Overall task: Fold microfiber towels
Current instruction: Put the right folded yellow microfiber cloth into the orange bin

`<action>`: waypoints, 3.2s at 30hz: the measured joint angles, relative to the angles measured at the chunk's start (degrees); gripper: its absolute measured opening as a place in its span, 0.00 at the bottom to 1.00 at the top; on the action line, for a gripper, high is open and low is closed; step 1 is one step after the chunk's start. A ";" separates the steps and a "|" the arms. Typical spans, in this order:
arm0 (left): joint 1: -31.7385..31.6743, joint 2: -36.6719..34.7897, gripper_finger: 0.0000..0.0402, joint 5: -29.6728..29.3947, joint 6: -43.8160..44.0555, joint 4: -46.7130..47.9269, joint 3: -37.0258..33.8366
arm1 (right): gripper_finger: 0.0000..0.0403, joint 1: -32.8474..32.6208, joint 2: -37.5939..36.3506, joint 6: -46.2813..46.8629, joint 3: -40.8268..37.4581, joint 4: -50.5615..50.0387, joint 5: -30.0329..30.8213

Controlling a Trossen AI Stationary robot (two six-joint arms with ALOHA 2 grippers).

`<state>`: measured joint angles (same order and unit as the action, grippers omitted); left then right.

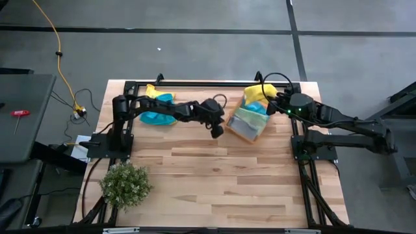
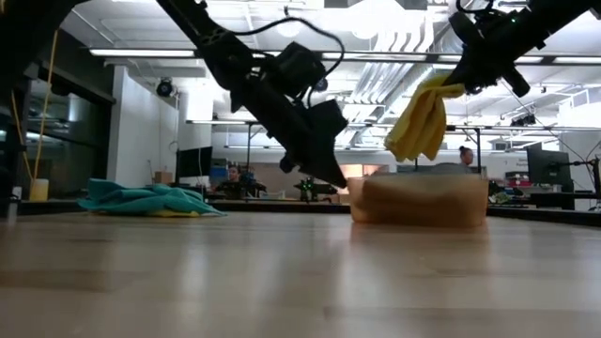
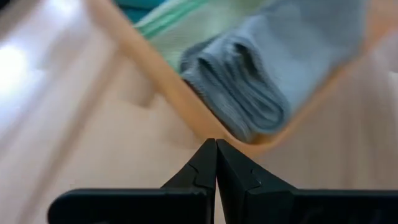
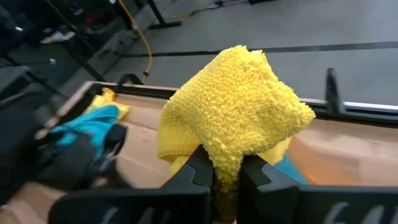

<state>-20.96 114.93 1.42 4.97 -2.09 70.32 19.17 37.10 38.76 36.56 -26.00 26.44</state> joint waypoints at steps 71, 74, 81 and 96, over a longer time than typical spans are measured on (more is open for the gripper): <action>15.57 6.84 0.00 -14.00 7.89 -5.61 4.76 | 0.02 9.70 33.94 1.49 -0.02 29.63 -12.70; 15.59 6.84 0.00 -14.02 7.89 -5.66 4.76 | 0.02 10.21 32.49 2.17 -0.02 26.87 -9.92; 15.59 6.82 0.00 -14.04 8.31 -5.68 4.76 | 0.02 10.06 28.56 3.20 0.00 17.58 -8.60; 15.62 6.83 0.00 -14.09 8.33 -5.72 4.76 | 0.02 10.06 22.77 3.07 0.00 -3.96 -13.11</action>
<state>-5.34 121.77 -12.67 13.30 -7.81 75.09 29.23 59.88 41.83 36.56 -29.96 13.32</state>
